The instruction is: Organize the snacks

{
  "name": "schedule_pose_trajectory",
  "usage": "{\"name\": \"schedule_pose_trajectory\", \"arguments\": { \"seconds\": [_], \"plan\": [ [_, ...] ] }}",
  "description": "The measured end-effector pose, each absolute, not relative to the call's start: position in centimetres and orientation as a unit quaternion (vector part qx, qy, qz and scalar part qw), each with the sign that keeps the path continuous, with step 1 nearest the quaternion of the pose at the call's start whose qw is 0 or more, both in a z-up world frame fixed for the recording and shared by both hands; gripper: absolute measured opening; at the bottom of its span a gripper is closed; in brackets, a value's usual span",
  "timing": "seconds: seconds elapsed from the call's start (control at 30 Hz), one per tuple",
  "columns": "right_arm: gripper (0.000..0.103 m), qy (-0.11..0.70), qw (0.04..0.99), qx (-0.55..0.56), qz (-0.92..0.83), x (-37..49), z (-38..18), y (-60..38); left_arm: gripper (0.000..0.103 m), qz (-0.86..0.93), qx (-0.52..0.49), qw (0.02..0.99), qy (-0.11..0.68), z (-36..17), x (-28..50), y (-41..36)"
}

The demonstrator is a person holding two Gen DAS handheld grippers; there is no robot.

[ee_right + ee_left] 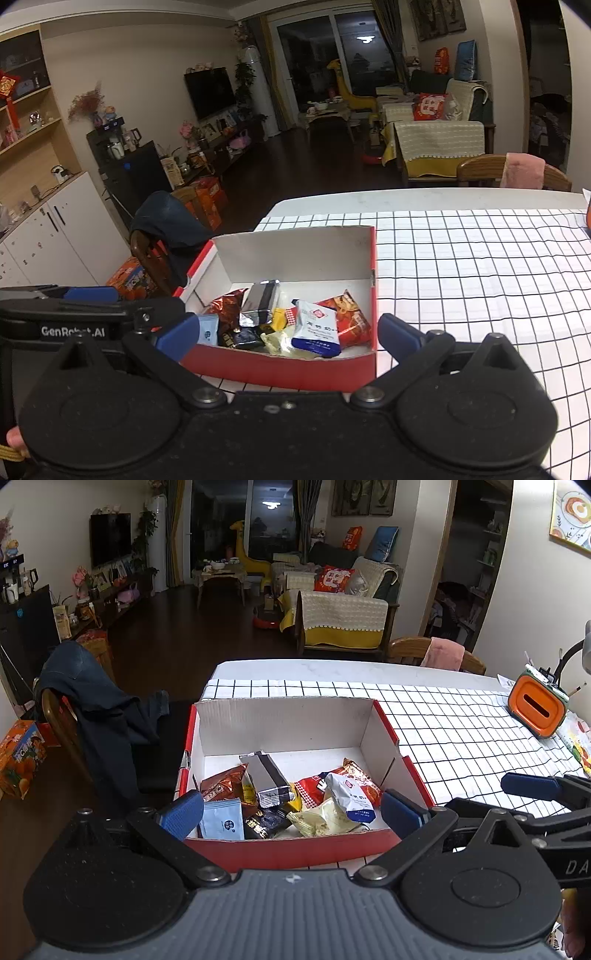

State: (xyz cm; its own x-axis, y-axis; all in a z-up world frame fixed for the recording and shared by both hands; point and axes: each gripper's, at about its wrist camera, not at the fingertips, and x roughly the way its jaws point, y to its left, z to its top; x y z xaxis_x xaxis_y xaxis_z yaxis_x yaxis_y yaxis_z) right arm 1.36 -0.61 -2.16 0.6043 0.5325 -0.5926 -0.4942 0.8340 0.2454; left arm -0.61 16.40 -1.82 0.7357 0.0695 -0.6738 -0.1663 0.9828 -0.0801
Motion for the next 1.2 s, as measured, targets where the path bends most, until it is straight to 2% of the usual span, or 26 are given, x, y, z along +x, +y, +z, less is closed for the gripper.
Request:
{"name": "schedule_pose_trajectory", "arguments": {
  "seconds": [1.2],
  "plan": [
    [0.103, 0.334, 0.909, 0.018, 0.251, 0.4, -0.9, -0.5, 0.103, 0.061, -0.064, 0.931, 0.355, -0.3, -1.8, 16.2]
  ]
}}
